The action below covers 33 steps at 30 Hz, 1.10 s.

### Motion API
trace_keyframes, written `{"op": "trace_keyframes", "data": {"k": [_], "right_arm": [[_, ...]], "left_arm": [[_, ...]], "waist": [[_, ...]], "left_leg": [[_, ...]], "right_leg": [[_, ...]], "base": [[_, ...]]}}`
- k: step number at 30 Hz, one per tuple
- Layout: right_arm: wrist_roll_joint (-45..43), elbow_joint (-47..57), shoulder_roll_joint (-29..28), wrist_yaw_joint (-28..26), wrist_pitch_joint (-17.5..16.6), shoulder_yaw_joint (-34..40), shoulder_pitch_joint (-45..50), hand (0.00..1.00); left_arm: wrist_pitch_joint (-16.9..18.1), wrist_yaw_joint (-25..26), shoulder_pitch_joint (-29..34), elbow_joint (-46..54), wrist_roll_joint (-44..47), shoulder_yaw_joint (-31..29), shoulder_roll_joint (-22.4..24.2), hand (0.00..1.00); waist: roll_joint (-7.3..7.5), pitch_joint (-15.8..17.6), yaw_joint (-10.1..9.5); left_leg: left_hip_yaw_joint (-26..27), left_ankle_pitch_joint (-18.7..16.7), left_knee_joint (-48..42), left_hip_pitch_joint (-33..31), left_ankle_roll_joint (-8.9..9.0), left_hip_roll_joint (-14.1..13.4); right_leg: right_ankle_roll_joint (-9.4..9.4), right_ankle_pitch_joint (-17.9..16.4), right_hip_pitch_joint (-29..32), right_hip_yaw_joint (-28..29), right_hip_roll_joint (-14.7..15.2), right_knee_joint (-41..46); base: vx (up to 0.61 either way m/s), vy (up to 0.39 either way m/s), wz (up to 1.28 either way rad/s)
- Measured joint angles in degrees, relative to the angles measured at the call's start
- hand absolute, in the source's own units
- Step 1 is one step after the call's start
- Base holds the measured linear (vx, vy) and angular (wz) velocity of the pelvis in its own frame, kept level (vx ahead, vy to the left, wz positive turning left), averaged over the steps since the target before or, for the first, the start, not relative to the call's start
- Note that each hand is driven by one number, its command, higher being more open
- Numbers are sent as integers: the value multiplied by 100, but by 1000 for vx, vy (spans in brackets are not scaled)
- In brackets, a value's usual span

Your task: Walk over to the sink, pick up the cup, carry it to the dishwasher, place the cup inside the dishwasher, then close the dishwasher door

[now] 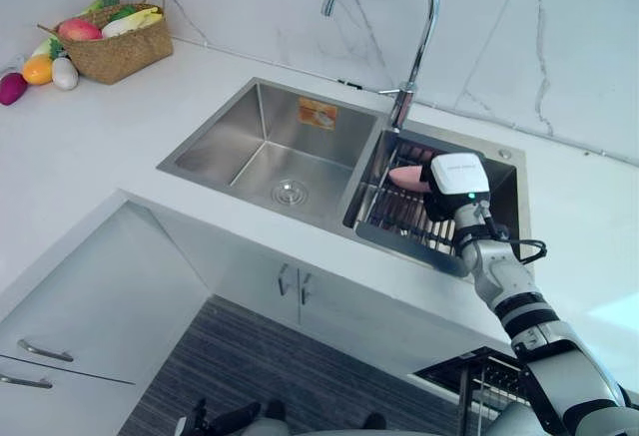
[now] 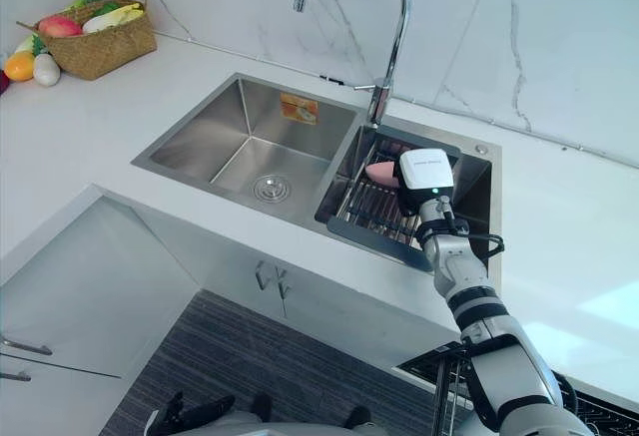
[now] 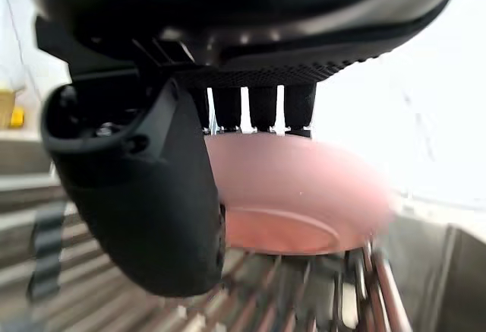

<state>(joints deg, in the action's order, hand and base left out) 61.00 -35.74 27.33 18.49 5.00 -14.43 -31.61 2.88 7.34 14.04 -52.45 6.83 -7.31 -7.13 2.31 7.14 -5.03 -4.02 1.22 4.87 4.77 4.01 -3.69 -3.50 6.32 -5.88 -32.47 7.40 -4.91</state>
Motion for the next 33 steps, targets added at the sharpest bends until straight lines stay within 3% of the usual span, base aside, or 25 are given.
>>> {"op": "trace_keyframes", "data": {"k": [15,22,23,26,29,33], "right_arm": [[-246,-158,-28,372,-35,48,33,0],[-959,1567,-33,403,2,807,919,0],[-1007,1692,-33,404,33,843,997,0],[-1019,2246,-42,403,1,913,1284,0],[-975,2549,23,420,-133,1132,1388,0],[-955,2550,40,460,-25,1817,1593,0]], "left_arm": [[51,15,0,30,1,34,35,100],[102,-14,31,30,-156,-12,22,100],[122,-21,31,28,-197,-11,20,100],[288,-25,37,26,-232,-16,68,100],[270,-121,-77,-4,-234,0,70,100],[142,-375,-299,-165,-258,115,-53,100]], "waist": [[-76,76,-25],[-103,89,124],[-103,89,126],[-246,105,118],[-305,109,187],[-136,219,403]], "left_leg": [[2,1,26,-5,5,15],[24,3,-46,24,-16,19],[85,-93,-179,-6,-35,22],[556,-1022,-1774,-433,-115,-90],[583,-1387,-2114,-508,-154,-135],[1521,-1503,-2199,-482,-396,-19]], "right_leg": [[-4,-3,2,11,13,0],[-20,-15,-7,58,18,5],[-39,-31,-2,182,16,14],[-40,-88,210,1199,-96,259],[-23,56,788,2162,-200,535],[-153,163,1331,2884,-62,789]], "base": [[-1,1,0],[0,0,0],[16,34,-43],[14,98,-104],[-30,75,-164],[-128,139,-131]]}}
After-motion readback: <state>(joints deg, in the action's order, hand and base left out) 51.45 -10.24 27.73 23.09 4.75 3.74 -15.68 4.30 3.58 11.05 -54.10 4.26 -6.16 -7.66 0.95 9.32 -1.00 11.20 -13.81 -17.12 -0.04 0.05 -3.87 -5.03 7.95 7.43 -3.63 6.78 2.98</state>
